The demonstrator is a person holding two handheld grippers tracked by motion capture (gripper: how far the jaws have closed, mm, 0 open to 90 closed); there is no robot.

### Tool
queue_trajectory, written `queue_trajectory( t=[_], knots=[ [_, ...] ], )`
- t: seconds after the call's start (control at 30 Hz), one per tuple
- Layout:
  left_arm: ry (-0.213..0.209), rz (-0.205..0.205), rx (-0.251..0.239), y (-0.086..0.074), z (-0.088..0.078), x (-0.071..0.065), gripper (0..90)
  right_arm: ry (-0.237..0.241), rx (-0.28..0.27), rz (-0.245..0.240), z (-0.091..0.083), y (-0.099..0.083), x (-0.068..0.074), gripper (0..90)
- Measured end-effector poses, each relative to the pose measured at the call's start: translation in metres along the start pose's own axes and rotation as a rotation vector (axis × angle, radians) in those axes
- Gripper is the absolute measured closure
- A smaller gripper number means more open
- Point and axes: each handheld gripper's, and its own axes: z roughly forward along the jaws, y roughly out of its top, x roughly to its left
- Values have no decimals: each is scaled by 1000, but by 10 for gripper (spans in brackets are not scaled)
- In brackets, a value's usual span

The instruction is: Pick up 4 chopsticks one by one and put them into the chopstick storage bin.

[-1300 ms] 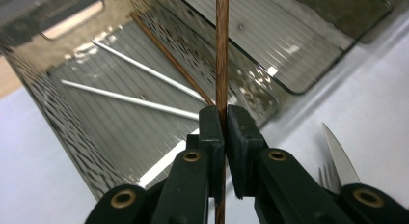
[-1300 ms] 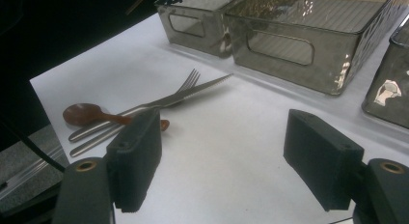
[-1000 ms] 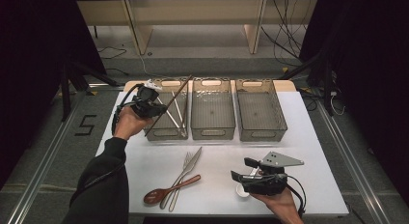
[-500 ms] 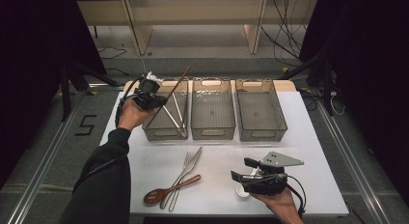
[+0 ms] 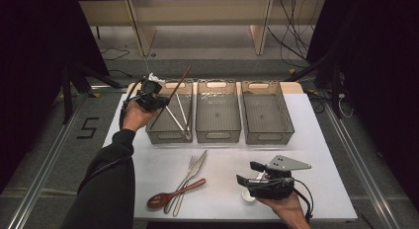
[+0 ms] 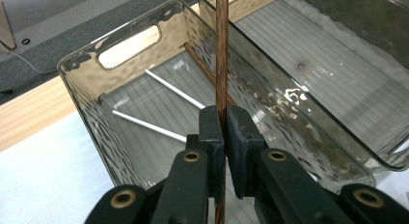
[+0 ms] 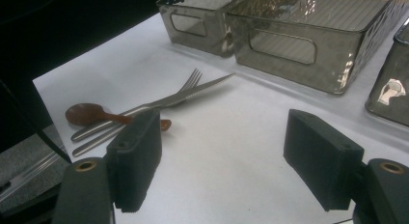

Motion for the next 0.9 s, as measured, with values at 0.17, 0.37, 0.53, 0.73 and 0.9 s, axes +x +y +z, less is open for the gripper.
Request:
queue_trajectory(
  t=[0.17, 0.37, 0.53, 0.73, 0.9],
  knots=[
    [7, -9, -1, -4, 6, 1, 847, 2, 3, -1, 0, 0, 1, 303],
    [10, -20, 5, -8, 11, 3, 847, 1, 3, -1, 0, 0, 1, 303],
    [15, -31, 10, -11, 14, 4, 846, 0, 2, -1, 0, 0, 0, 303],
    [19, -45, 19, -14, 16, 7, 846, 0, 2, -2, 0, 0, 0, 303],
    [20, -56, 27, -18, 19, 8, 846, 1, 2, -1, 0, 0, 1, 303]
  ],
)
